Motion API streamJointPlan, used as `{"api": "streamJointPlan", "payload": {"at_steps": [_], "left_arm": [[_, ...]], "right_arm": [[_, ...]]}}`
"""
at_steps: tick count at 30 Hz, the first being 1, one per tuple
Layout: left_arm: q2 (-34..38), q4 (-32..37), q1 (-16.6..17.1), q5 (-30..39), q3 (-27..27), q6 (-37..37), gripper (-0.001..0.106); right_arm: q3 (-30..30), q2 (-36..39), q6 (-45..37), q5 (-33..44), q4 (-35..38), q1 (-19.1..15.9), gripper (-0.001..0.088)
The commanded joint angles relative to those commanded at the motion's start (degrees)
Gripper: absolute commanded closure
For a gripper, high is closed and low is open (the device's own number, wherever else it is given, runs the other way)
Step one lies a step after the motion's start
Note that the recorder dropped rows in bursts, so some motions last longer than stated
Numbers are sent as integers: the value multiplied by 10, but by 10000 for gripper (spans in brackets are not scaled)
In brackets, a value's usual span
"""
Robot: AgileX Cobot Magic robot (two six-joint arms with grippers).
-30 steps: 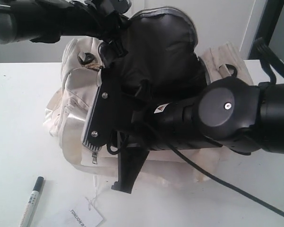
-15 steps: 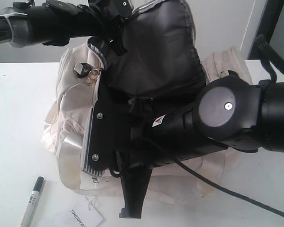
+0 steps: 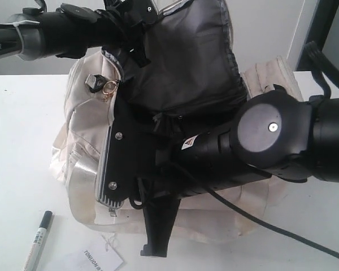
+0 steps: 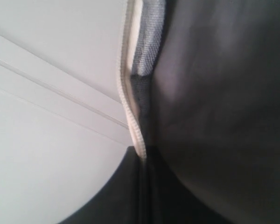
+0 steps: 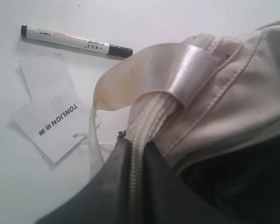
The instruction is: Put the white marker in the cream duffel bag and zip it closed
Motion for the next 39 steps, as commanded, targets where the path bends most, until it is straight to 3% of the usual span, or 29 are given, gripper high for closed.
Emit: {"api": "streamJointPlan", "payload": {"at_steps": [24, 39], "left_arm": [[0, 0, 0, 1, 0, 0, 1053], [0, 0, 0, 1, 0, 0, 1053]], "right_arm": [[0, 22, 7, -21, 0, 0, 854], [0, 22, 45, -59, 1, 0, 433]]}}
